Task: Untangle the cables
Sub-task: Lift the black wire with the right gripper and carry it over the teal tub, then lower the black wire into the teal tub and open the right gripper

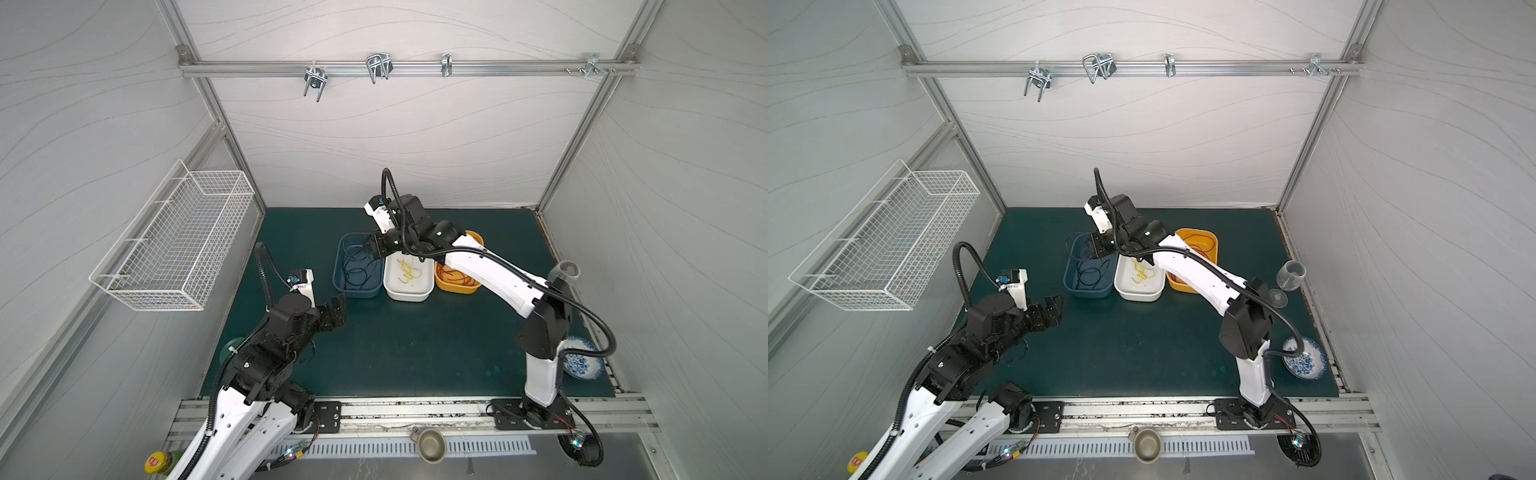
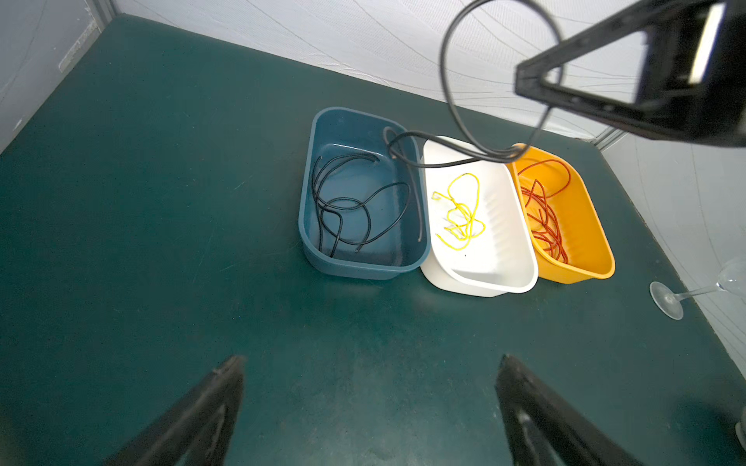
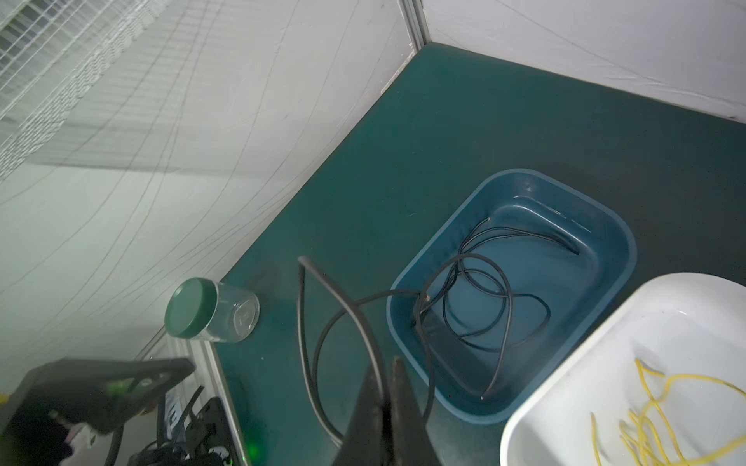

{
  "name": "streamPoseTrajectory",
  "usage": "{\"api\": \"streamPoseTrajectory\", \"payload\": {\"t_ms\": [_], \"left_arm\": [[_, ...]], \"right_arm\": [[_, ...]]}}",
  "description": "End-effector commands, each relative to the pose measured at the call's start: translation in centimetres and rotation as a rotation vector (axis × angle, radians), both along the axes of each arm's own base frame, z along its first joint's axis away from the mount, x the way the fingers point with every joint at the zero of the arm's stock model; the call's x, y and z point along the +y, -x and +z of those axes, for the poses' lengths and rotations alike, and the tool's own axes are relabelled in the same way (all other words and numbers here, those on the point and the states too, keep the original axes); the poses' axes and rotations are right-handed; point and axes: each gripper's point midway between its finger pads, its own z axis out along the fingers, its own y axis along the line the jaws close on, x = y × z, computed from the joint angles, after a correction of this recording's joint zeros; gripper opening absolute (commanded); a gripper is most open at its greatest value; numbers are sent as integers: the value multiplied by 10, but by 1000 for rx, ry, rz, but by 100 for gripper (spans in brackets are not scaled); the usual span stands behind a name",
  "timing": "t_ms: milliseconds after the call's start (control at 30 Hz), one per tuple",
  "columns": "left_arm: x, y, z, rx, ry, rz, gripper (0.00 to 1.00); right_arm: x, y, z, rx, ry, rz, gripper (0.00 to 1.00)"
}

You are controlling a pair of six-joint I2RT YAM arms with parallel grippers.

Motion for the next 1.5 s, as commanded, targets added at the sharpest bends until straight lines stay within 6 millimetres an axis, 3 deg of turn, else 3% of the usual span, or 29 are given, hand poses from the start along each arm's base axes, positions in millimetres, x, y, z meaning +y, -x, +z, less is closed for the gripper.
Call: {"api": "streamPoseTrajectory", "payload": {"t_ms": [0, 200, 400, 733, 1167, 1300, 1467], "left_arm": [[0, -4, 13, -52, 1, 4, 98], [0, -5, 12, -54, -2, 5, 98], [-1, -5, 12, -53, -3, 2, 98], [0, -5, 12, -55, -4, 4, 98], [-1, -5, 11, -51, -7, -3, 98], [-1, -5, 11, -50, -9, -3, 98], [-2, -5, 10, -48, -9, -5, 98]], "right_arm": [[10, -14, -23, 70, 6, 9, 0], [18, -41, -67, 106, 47, -30, 0], [8, -58, -112, 124, 146, -124, 0], [-4, -64, -177, 177, 278, -185, 0], [2, -52, -213, 132, 402, -162, 0], [-1, -52, -210, 126, 417, -170, 0], [-7, -52, -188, 101, 415, -182, 6]]}}
